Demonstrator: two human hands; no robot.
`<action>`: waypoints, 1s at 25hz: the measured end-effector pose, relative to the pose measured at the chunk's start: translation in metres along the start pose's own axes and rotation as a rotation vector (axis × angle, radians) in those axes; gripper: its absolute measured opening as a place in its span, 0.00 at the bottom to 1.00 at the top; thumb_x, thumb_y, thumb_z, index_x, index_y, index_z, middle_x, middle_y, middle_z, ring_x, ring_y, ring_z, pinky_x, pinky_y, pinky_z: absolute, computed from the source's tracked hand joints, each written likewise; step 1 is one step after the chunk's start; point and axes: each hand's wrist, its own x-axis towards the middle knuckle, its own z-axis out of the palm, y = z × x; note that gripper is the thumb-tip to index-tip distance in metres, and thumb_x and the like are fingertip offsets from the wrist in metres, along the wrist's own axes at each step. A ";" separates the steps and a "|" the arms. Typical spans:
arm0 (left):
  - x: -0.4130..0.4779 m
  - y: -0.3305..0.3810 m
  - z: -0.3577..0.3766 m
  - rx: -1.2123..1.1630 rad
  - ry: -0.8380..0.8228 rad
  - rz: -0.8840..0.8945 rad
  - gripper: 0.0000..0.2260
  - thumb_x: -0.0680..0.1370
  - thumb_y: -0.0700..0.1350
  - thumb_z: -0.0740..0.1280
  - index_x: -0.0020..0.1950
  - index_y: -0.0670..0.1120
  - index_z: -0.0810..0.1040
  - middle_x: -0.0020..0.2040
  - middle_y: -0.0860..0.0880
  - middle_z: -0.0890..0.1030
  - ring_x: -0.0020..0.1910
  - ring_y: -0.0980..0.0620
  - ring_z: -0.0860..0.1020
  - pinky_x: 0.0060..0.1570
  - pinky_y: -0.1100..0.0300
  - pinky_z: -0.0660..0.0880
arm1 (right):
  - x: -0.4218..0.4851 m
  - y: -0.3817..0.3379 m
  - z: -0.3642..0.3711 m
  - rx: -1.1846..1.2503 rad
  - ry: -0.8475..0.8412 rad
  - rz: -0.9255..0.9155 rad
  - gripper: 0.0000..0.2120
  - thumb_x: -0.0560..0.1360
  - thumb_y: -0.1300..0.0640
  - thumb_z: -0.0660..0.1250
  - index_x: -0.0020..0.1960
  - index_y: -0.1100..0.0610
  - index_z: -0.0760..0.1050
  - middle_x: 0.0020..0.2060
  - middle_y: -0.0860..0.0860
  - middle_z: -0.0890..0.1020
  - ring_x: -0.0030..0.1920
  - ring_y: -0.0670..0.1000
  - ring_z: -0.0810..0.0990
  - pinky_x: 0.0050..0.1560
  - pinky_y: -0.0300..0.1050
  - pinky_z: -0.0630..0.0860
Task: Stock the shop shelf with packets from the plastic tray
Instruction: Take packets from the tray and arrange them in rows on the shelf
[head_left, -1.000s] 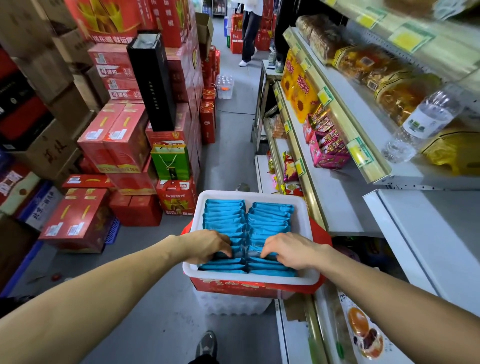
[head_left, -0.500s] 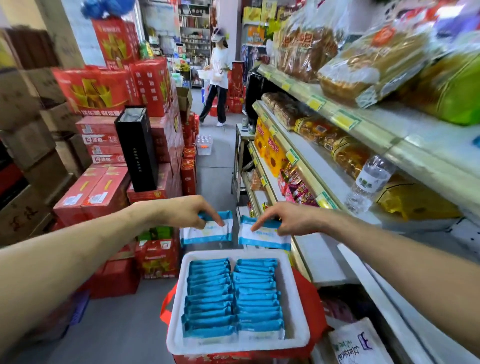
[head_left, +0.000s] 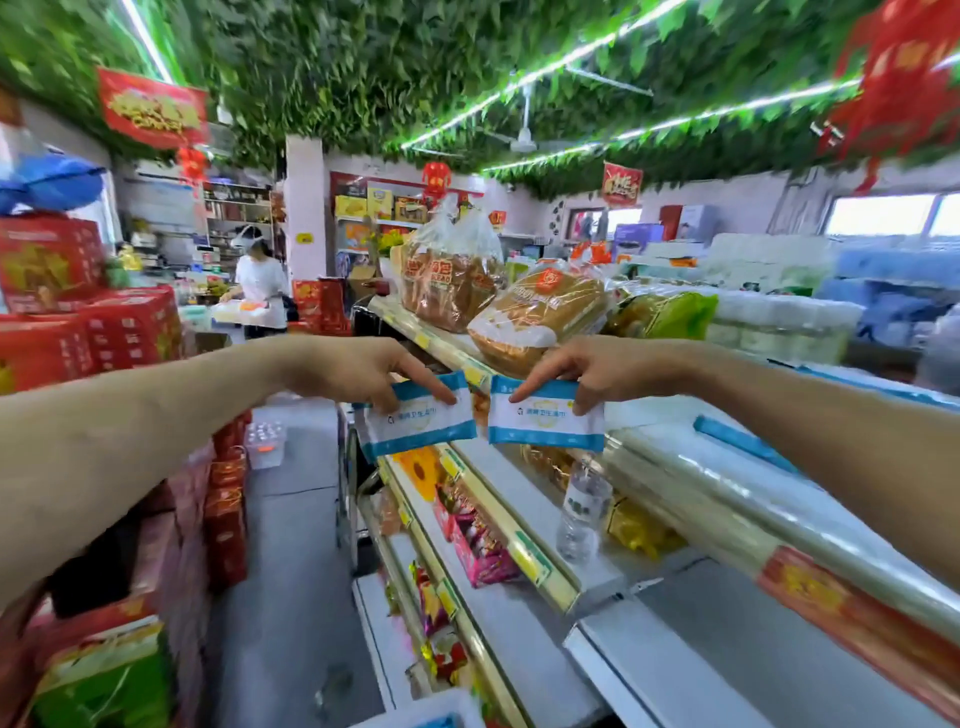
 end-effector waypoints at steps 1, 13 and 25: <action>0.014 0.017 -0.006 0.031 -0.015 0.038 0.31 0.77 0.29 0.63 0.63 0.65 0.82 0.68 0.54 0.77 0.56 0.49 0.81 0.55 0.50 0.82 | -0.015 0.008 -0.012 0.009 0.024 0.035 0.33 0.74 0.73 0.65 0.65 0.38 0.80 0.61 0.42 0.77 0.57 0.48 0.79 0.55 0.43 0.82; 0.153 0.215 0.024 0.144 -0.164 0.515 0.33 0.76 0.28 0.63 0.61 0.67 0.83 0.68 0.54 0.77 0.58 0.47 0.78 0.53 0.56 0.76 | -0.270 0.123 -0.072 0.116 0.360 0.518 0.34 0.74 0.77 0.65 0.62 0.40 0.83 0.61 0.38 0.79 0.57 0.45 0.79 0.51 0.35 0.79; 0.182 0.268 0.044 0.106 -0.206 0.592 0.34 0.76 0.26 0.64 0.61 0.67 0.83 0.67 0.54 0.76 0.58 0.49 0.80 0.50 0.56 0.83 | -0.271 0.181 -0.026 -0.157 0.366 0.656 0.30 0.74 0.67 0.71 0.70 0.41 0.76 0.69 0.47 0.72 0.65 0.51 0.72 0.70 0.49 0.68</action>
